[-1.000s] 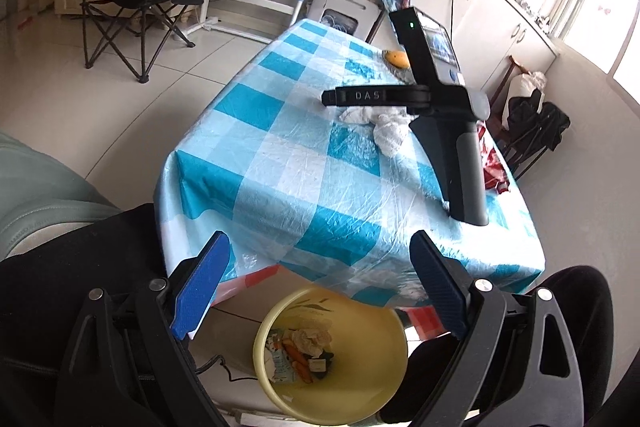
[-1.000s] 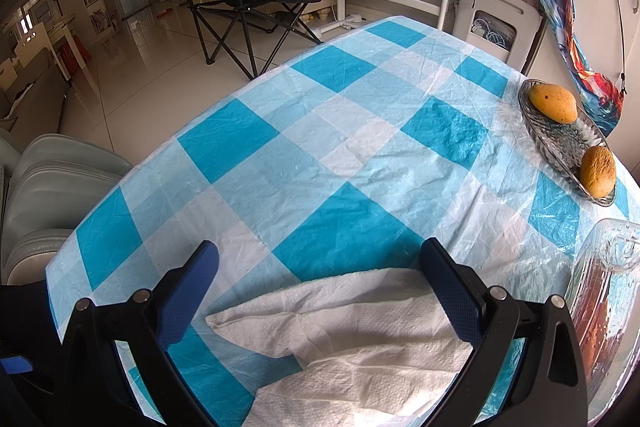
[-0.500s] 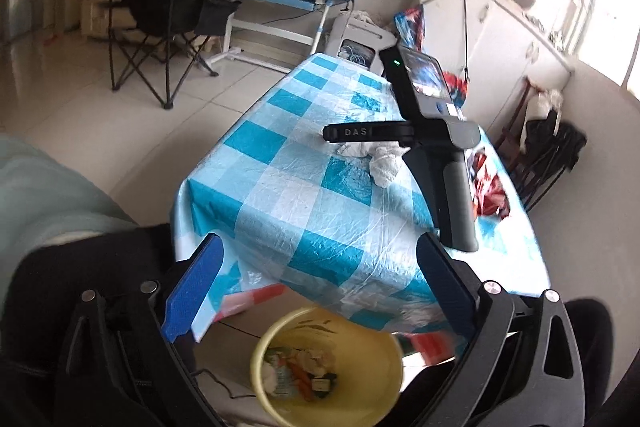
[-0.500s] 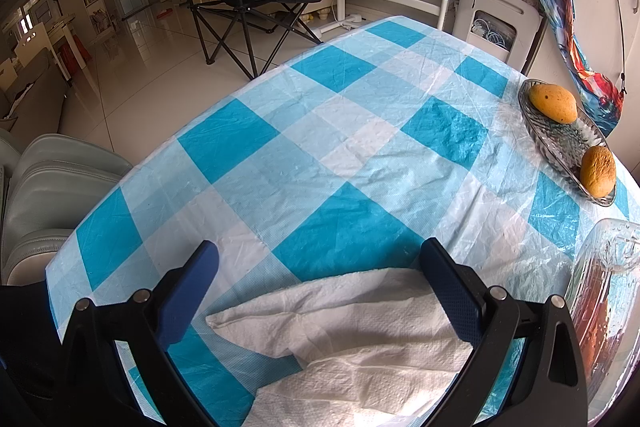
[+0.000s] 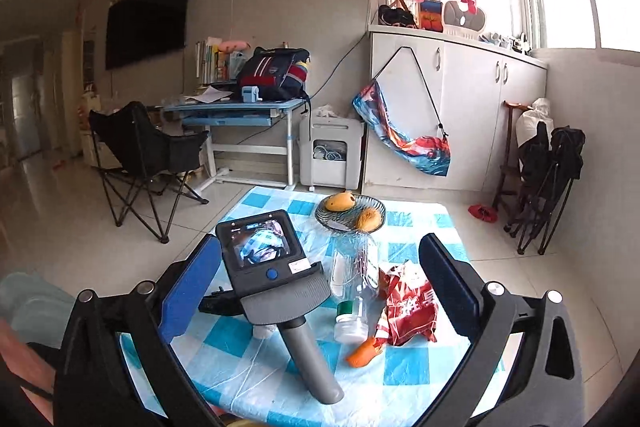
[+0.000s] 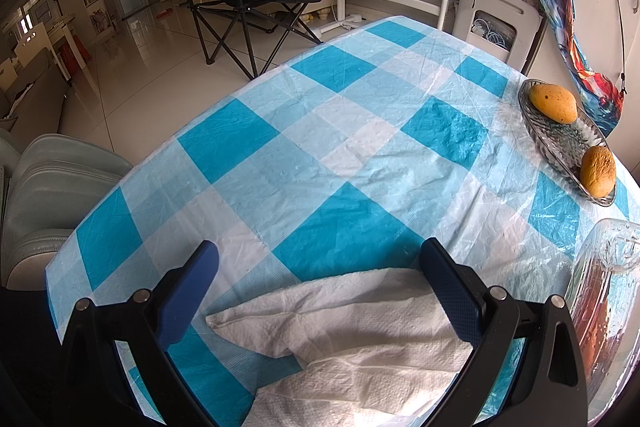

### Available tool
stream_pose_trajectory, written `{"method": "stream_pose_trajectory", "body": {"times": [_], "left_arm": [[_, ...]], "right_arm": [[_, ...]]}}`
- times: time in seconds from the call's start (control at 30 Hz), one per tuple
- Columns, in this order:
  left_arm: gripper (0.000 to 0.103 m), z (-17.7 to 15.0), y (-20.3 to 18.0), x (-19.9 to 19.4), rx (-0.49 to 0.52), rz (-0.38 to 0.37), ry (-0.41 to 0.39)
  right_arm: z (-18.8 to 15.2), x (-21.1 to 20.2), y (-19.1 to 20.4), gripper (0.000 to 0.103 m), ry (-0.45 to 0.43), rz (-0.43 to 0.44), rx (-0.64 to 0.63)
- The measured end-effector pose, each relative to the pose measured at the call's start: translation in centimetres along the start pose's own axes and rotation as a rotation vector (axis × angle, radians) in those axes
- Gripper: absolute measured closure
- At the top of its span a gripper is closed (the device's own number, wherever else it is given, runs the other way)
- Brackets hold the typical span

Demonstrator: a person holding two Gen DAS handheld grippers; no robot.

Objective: Collect trash

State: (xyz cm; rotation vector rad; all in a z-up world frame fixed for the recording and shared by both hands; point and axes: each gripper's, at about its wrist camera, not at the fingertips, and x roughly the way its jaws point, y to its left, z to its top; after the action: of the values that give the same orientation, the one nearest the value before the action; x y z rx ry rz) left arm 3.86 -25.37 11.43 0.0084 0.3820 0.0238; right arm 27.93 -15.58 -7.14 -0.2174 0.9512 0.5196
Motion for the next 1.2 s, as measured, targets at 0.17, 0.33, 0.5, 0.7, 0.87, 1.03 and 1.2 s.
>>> {"method": "stream_pose_trajectory", "body": {"times": [0.17, 0.33, 0.5, 0.7, 0.87, 1.03, 1.2], "left_arm": [[0.007, -0.4, -5.2, 5.2, 0.049, 0.040, 0.011], [0.007, -2.1, -8.7, 13.7, 0.123, 0.182, 0.127], [0.007, -3.8, -10.4, 17.3, 0.180, 0.315, 0.170], [0.007, -7.1, -14.5, 19.5, 0.344, 0.437, 0.281], [0.007, -6.9, -14.9, 18.7, 0.324, 0.465, 0.286], [0.007, -6.6, -14.4, 19.5, 0.331, 0.544, 0.311], [0.008, -5.8, -15.2, 21.2, 0.352, 0.612, 0.312]], "right_arm": [[0.0, 0.0, 0.0, 0.007, 0.000, 0.000, 0.000], [0.0, 0.1, 0.0, 0.007, 0.000, 0.000, -0.001], [-0.1, 0.1, -0.6, 0.007, -0.001, 0.020, -0.007], [-0.1, 0.2, -0.2, 0.006, 0.002, 0.007, -0.013], [0.0, 0.3, -0.1, 0.006, 0.002, 0.010, -0.010], [0.0, 0.3, -0.1, 0.006, 0.002, 0.010, -0.010], [0.0, 0.3, -0.1, 0.006, 0.001, 0.010, -0.011]]}}
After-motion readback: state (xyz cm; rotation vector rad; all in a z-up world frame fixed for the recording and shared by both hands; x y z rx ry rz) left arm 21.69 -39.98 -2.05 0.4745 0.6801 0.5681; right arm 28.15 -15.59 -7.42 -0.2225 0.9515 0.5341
